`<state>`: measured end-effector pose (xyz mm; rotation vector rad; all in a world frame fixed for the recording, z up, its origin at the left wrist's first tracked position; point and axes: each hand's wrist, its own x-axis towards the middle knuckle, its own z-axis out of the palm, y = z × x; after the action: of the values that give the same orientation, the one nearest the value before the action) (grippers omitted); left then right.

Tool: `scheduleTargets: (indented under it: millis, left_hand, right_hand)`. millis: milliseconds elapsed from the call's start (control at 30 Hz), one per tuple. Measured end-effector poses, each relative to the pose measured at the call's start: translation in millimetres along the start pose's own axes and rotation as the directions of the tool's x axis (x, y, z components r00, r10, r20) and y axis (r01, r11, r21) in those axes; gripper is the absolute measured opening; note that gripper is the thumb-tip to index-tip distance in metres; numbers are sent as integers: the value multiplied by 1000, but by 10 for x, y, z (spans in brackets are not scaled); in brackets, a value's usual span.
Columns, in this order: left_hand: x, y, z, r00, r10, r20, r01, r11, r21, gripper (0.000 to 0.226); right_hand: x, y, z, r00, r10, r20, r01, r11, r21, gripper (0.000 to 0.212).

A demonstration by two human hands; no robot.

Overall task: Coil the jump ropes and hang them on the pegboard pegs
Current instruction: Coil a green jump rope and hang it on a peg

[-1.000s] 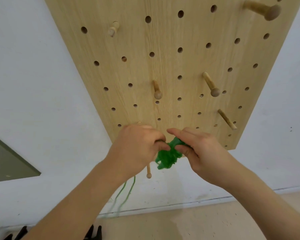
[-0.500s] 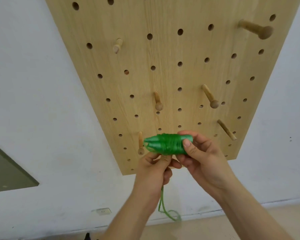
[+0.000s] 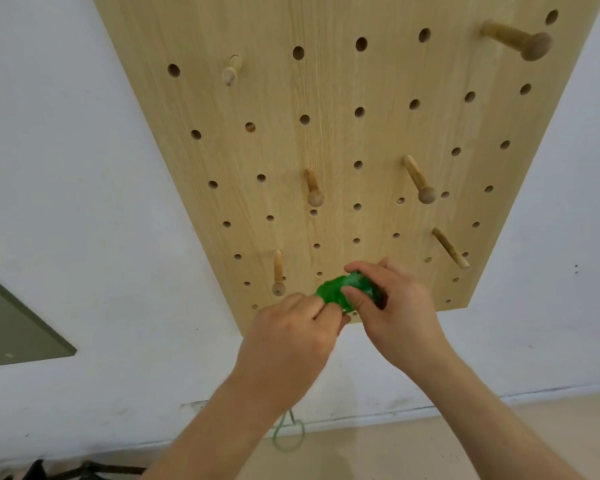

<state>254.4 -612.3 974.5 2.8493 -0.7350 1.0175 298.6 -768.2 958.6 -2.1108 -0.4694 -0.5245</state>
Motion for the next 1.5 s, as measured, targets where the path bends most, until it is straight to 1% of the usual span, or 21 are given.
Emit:
scheduleTargets:
  millis: [100, 167, 267, 333, 400, 467, 567, 700, 767, 833, 867, 933, 1033, 1067, 1100, 1133, 1167, 1200, 1267, 1333, 1500]
  left_hand:
    - [123, -220, -36, 999, 24, 22, -22, 997, -71, 37]
    - [195, -290, -63, 999, 2, 32, 3, 986, -169, 38]
    - [240, -294, -142, 988, -92, 124, 129, 931, -340, 28]
    - [276, -280, -173, 950, -161, 269, 271, 852, -448, 17]
    - [320, -278, -196, 880, -251, 402, 455, 685, -568, 7]
    - [367, -274, -220, 842, -292, 453, 539, 485, -689, 10]
    - [408, -273, -200, 791, -311, 526, 601, 236, -764, 20]
    - [407, -289, -105, 665, -212, 716, 709, -122, -695, 36]
    - [392, -248, -63, 610, -149, 779, 741, -243, -626, 23]
    - [366, -171, -2, 514, -208, 832, 755, -351, -554, 33]
    - [346, -129, 37, 506, -260, 823, 727, -384, -569, 39]
    - [302, -8, 107, 547, -392, 739, 684, -299, -665, 33]
    - [183, 186, 156, 635, -543, 550, 666, 24, -745, 15]
    - [124, 244, 180, 678, -551, 488, 658, 159, -736, 13]
    - [59, 282, 208, 737, -543, 402, 634, 352, -688, 13]
    - [14, 298, 216, 811, -499, 304, 576, 595, -560, 12]
    - [-20, 286, 201, 875, -410, 258, 483, 786, -385, 11]
    - [-36, 273, 170, 915, -324, 239, 378, 896, -232, 8]
    - [-7, 270, 80, 942, -224, 249, 238, 971, -29, 17]
    - [24, 250, 27, 962, -160, 223, 149, 987, 67, 25]
    - [78, 61, -97, 975, -18, 221, -6, 994, 106, 17]
  right_hand:
    - [30, -8, -62, 978, -150, 146, 151, 989, 7, 31]
    - [74, -41, -127, 958, -180, 224, 175, 984, 40, 34]
    - [109, -62, -216, 919, -195, 341, 185, 981, 61, 29]
    - [118, -76, -265, 894, -181, 410, 177, 983, 48, 22]
    - [123, -109, -313, 893, -146, 426, 116, 989, 94, 21]
    - [131, -142, -358, 891, -88, 445, -34, 965, 260, 17]
    - [139, -170, -411, 874, -41, 484, -251, 815, 522, 17]
    - [125, -74, -406, 864, -11, 503, -377, 647, 662, 20]
    - [123, -19, -391, 863, -19, 505, -420, 528, 738, 24]
    - [133, 22, -371, 876, -19, 482, -437, 391, 810, 31]
    - [137, 36, -349, 888, 0, 459, -428, 362, 828, 32]
    - [137, 41, -280, 910, 99, 403, -413, 331, 849, 33]
    - [124, 74, -136, 896, 328, 298, -400, 310, 863, 27]
    - [120, 82, -101, 890, 377, 256, -396, 363, 844, 22]
    - [112, 98, -77, 890, 406, 206, -392, 454, 800, 17]
    - [101, 109, -63, 896, 417, 153, -386, 559, 734, 16]
    - [88, 134, -55, 904, 415, 104, -376, 655, 655, 16]
    - [72, 154, -50, 912, 404, 71, -367, 727, 580, 18]
    - [34, 172, -36, 934, 355, 47, -335, 819, 466, 20]
    - [4, 165, -20, 965, 259, 33, -255, 910, 328, 21]
    - [-19, 128, -77, 991, 128, 37, -132, 984, 123, 21]
